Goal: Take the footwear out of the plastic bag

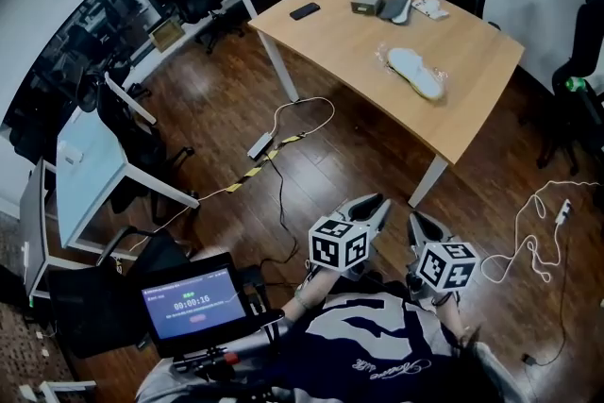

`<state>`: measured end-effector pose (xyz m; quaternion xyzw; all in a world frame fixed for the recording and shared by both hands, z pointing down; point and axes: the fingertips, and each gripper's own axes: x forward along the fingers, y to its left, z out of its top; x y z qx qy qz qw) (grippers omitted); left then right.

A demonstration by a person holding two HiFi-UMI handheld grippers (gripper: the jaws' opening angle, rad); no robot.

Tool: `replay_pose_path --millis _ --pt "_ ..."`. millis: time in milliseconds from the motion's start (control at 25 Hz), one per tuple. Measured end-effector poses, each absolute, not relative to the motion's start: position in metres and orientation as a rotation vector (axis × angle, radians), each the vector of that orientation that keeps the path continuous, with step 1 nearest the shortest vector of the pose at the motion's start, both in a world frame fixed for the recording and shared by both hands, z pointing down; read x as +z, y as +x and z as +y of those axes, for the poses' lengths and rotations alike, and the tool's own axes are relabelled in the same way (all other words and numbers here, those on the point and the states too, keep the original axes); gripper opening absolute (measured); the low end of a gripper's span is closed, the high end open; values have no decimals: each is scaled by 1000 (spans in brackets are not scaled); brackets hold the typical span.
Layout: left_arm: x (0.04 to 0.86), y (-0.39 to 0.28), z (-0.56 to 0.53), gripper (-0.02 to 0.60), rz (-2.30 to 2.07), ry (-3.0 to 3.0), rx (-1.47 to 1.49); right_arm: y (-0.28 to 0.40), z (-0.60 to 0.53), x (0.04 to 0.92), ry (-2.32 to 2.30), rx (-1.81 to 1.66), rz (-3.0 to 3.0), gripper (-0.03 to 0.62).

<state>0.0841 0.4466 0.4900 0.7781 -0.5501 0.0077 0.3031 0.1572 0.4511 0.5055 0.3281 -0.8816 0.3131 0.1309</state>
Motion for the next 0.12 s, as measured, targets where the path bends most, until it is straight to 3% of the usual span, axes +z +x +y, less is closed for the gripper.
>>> replay_pose_path --millis 120 --pt "491 87 446 80 -1454 2061 19 161 451 506 954 919 -2553 -2"
